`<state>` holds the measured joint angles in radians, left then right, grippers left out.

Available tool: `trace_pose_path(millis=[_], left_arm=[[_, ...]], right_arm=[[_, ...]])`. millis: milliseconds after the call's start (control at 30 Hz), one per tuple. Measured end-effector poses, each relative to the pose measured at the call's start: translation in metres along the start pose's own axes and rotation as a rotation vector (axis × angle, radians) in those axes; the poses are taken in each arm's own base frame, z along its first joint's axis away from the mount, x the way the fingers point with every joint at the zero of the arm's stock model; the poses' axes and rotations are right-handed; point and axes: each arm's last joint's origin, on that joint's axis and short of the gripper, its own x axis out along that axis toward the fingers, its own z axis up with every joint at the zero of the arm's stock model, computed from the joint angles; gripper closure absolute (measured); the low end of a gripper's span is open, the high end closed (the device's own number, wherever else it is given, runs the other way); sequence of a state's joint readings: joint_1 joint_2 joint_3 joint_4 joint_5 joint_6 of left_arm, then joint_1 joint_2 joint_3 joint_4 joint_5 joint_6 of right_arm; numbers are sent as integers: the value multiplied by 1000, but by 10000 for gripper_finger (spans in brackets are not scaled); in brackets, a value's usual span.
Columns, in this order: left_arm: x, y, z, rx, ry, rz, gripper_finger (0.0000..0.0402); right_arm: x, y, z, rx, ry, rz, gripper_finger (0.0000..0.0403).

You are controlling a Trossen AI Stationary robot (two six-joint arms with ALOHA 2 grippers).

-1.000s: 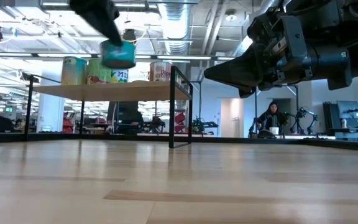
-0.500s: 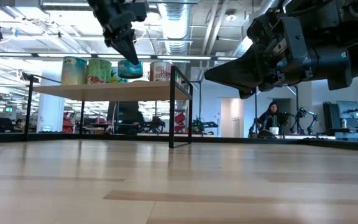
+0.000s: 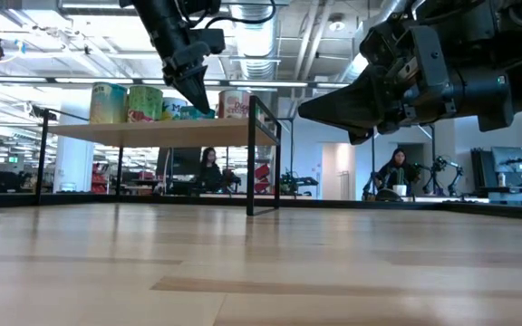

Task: Pick and place cans onto a shelf
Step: Put the canned tuna on the shelf, then return to Home Position

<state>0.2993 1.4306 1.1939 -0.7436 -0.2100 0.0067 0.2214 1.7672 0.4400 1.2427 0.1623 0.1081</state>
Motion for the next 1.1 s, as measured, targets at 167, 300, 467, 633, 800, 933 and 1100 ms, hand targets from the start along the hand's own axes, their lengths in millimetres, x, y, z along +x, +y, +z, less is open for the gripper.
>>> trace_pose_path(millis=[167, 300, 467, 633, 800, 933, 1100], left_arm=[[-1, 1, 0, 5, 14, 30, 399], [-5, 3, 3, 10, 15, 45, 399], [-5, 8, 4, 5, 12, 74, 382], [-3, 9, 4, 8, 16, 76, 360], [-3, 9, 4, 8, 14, 72, 355], [-3, 9, 4, 24, 15, 71, 355], [-16, 7, 3, 53, -21, 62, 355]], right_arm=[[0, 0, 0, -1, 2, 0, 396], [0, 0, 0, -1, 2, 0, 396], [0, 0, 0, -1, 1, 0, 396], [0, 0, 0, -1, 1, 0, 396], [0, 0, 0, -1, 1, 0, 396], [0, 0, 0, -1, 1, 0, 396], [0, 0, 0, -3, 1, 0, 396]])
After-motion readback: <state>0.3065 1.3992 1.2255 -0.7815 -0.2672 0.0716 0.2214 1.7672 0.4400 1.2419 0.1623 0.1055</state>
